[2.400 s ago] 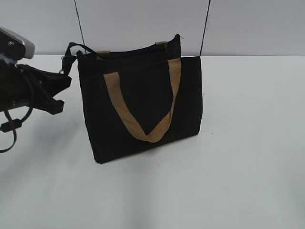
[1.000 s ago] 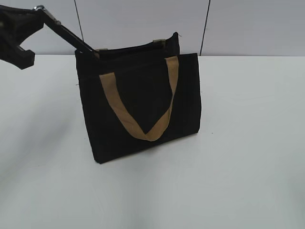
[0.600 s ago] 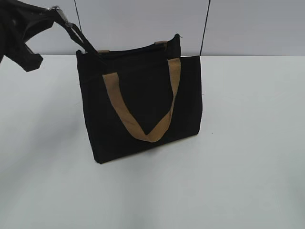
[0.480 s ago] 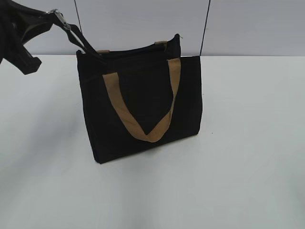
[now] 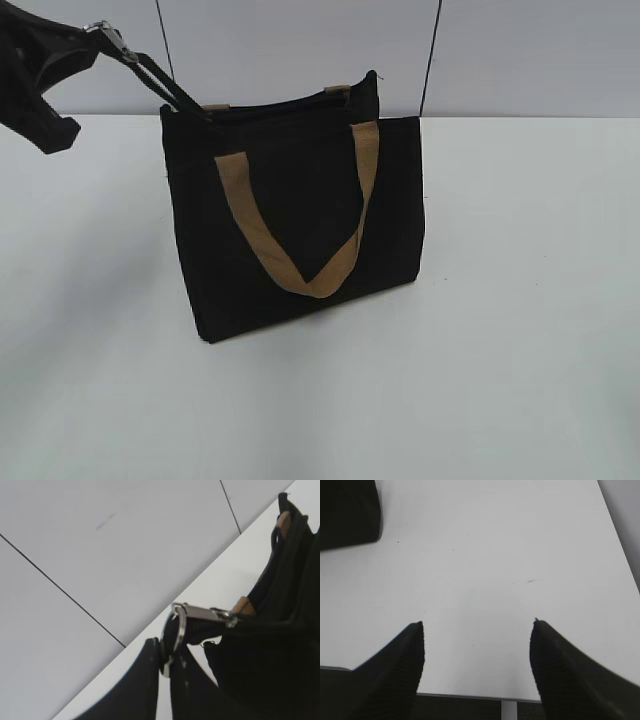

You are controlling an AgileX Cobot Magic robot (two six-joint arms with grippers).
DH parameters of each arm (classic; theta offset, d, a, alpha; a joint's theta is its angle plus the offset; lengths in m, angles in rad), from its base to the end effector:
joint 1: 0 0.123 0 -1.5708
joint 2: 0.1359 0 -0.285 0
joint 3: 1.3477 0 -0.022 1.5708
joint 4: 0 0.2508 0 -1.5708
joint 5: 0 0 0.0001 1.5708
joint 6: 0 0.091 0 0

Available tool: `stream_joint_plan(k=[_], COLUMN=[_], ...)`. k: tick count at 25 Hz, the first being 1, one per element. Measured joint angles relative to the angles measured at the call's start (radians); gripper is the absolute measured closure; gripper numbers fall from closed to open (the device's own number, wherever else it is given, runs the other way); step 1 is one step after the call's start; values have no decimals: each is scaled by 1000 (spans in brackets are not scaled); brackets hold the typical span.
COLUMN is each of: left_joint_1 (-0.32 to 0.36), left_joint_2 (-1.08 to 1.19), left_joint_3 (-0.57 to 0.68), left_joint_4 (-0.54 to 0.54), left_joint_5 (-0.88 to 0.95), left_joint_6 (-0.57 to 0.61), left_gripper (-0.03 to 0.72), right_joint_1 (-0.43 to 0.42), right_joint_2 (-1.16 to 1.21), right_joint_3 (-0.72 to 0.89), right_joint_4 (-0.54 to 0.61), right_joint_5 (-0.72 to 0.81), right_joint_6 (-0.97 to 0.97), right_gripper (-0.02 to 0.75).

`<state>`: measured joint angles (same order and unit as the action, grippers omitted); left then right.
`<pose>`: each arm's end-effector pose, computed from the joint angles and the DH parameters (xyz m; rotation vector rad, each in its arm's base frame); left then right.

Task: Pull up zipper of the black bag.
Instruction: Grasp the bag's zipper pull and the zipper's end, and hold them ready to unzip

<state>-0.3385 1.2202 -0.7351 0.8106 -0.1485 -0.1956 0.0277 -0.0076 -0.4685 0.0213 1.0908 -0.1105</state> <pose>0.2473 -0.0973 0.2982 0.9167 1.6243 0.0873 -0.0038 0.0016 0.2661 -0.1459 2.0931 -0.0242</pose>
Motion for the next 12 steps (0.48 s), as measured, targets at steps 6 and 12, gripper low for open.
stream_joint_plan(k=[6, 12], left_joint_1=[-2, -3], left_joint_2=[0, 0], left_joint_3=[0, 0], left_joint_4=[-63, -70], left_joint_5=[-29, -37], left_joint_6=[-3, -3], left_gripper=[665, 642], right_joint_1=[0, 0], right_joint_2=[88, 355], right_joint_3=[-13, -24], right_joint_4=[70, 368], right_joint_5=[-35, -219], right_joint_6=[-55, -392], right_gripper=[235, 235])
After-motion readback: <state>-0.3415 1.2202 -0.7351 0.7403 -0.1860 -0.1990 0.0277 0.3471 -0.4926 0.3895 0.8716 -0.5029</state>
